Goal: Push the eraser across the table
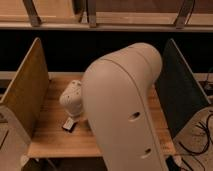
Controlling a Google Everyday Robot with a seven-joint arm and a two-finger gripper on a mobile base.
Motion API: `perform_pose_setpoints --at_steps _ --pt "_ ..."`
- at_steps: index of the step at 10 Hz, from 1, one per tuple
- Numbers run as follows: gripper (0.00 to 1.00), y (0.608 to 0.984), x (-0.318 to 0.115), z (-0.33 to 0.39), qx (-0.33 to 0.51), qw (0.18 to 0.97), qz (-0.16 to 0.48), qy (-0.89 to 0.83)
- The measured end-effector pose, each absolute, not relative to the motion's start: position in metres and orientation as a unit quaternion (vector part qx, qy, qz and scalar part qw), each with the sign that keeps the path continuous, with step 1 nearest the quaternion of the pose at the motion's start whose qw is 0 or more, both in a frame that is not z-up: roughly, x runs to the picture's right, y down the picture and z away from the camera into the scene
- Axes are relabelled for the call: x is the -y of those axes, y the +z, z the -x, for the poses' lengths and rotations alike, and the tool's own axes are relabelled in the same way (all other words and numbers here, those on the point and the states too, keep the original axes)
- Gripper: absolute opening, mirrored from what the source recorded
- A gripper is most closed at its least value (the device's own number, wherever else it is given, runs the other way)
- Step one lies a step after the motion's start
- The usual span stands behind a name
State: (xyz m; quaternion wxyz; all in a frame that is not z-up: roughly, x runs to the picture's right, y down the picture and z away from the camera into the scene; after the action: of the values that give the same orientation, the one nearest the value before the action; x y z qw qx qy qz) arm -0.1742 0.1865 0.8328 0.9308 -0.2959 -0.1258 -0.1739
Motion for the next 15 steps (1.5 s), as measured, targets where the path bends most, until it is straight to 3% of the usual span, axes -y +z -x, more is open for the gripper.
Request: perform_pose_setpoints --at_steps 6,11,15 --pt "0.0 0.87 -0.186 0.197 0.144 0.924 0.304 -0.181" --pt "0.0 0.893 -0.152 0.274 0.231 0.915 0.197 -0.264" --pt "0.0 0.871 -0.108 0.303 0.231 0.906 0.123 -0.332"
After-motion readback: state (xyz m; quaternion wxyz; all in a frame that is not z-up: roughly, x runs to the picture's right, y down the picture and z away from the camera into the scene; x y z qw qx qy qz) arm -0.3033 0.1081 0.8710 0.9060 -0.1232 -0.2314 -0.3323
